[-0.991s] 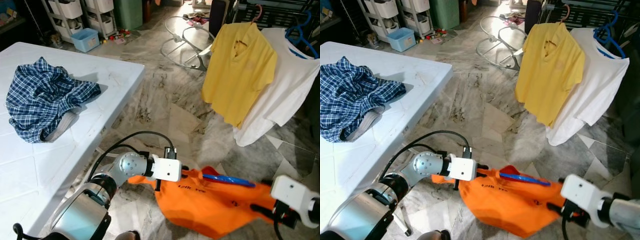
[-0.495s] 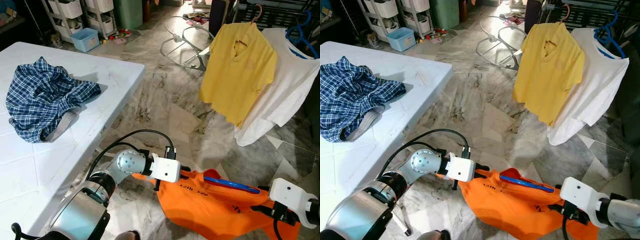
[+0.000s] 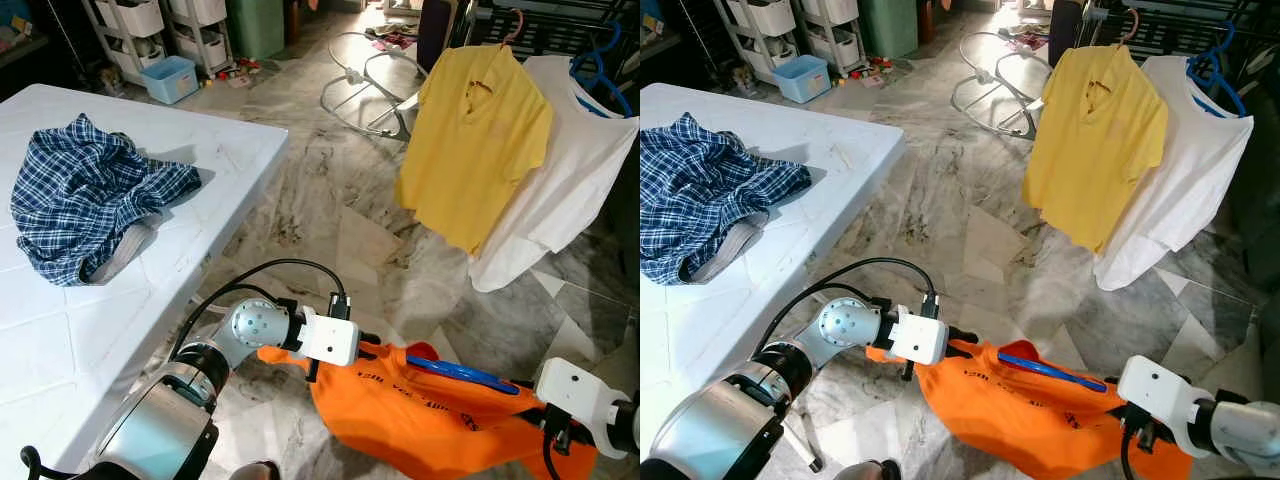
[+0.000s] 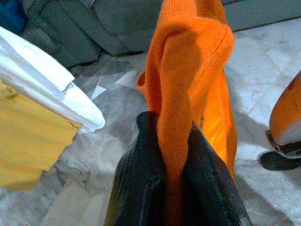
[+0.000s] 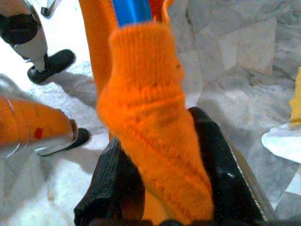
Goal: Hang hanger
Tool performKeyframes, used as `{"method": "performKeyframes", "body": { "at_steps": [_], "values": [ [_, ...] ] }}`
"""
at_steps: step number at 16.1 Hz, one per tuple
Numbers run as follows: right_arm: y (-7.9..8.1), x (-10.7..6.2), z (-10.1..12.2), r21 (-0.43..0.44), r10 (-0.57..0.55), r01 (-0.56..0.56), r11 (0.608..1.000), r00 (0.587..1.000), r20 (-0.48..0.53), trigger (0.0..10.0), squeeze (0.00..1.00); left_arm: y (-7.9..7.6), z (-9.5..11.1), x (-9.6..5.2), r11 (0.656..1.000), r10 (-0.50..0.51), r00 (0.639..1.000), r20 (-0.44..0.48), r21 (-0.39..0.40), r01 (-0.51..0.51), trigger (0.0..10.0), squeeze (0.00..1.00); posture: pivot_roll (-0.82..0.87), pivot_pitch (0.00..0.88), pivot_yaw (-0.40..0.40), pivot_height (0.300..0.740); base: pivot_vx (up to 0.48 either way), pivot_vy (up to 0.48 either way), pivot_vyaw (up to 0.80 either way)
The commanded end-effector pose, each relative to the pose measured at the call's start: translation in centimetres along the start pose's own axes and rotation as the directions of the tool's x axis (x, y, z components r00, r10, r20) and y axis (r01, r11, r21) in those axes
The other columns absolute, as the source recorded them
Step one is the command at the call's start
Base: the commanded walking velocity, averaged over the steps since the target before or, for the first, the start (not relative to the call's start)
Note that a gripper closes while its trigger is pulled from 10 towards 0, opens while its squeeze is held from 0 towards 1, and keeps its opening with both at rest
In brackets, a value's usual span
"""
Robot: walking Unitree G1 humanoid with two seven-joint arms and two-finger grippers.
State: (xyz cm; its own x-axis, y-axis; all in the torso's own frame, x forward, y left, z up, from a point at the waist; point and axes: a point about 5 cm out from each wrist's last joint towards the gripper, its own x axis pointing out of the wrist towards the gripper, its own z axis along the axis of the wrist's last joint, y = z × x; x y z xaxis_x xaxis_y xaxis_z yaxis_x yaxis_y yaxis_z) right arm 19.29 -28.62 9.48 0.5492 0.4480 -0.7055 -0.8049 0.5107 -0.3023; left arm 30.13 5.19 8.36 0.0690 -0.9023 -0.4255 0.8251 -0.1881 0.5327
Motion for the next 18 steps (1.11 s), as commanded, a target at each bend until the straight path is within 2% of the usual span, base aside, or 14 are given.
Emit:
{"method": "performKeyframes", "body": {
  "at_steps": [1,8,13,15,16,18],
  "values": [
    [0.4,0.4,0.0,0.008,0.022,-0.022,1.000,1.000,0.014,0.0,0.00,0.6,0.6,0.1,1.000,0.016,0.999,0.028,0.026,-0.017,10.0,0.00,-0.08,0.071,0.000,0.740,0.000,0.000,0.00],
    [1.0,0.6,-0.1,0.050,0.000,-0.003,0.999,0.999,0.046,0.0,0.00,1.0,0.9,0.4,0.998,0.040,0.999,0.028,0.036,-0.041,10.0,0.00,-0.08,0.044,0.005,0.740,0.000,0.000,0.00],
    [1.7,0.4,0.9,0.111,-0.002,-0.012,0.994,0.992,0.123,0.0,0.00,1.6,1.1,0.5,0.996,0.066,0.998,0.023,0.053,-0.067,10.0,0.00,-0.09,0.048,0.009,0.740,0.000,0.000,0.00],
    [1.4,0.4,1.3,0.124,-0.010,-0.008,0.992,0.990,0.143,0.0,0.00,2.0,1.3,0.7,0.994,0.084,0.996,0.019,0.065,-0.085,10.0,0.00,-0.10,0.050,0.012,0.740,0.000,0.000,0.00],
    [1.2,0.2,1.5,0.126,-0.017,-0.002,0.992,0.989,0.147,0.0,0.00,2.3,1.4,0.7,0.992,0.103,0.995,0.017,0.070,-0.104,10.0,0.13,-0.10,0.063,0.015,0.740,0.000,0.000,0.00],
    [1.6,0.1,1.7,0.165,-0.035,0.004,0.986,0.983,0.182,0.0,0.00,2.5,1.4,0.6,0.991,0.118,0.993,0.012,0.062,-0.118,10.0,1.00,-0.10,0.074,0.012,0.740,0.000,0.000,0.00]
  ]
}}
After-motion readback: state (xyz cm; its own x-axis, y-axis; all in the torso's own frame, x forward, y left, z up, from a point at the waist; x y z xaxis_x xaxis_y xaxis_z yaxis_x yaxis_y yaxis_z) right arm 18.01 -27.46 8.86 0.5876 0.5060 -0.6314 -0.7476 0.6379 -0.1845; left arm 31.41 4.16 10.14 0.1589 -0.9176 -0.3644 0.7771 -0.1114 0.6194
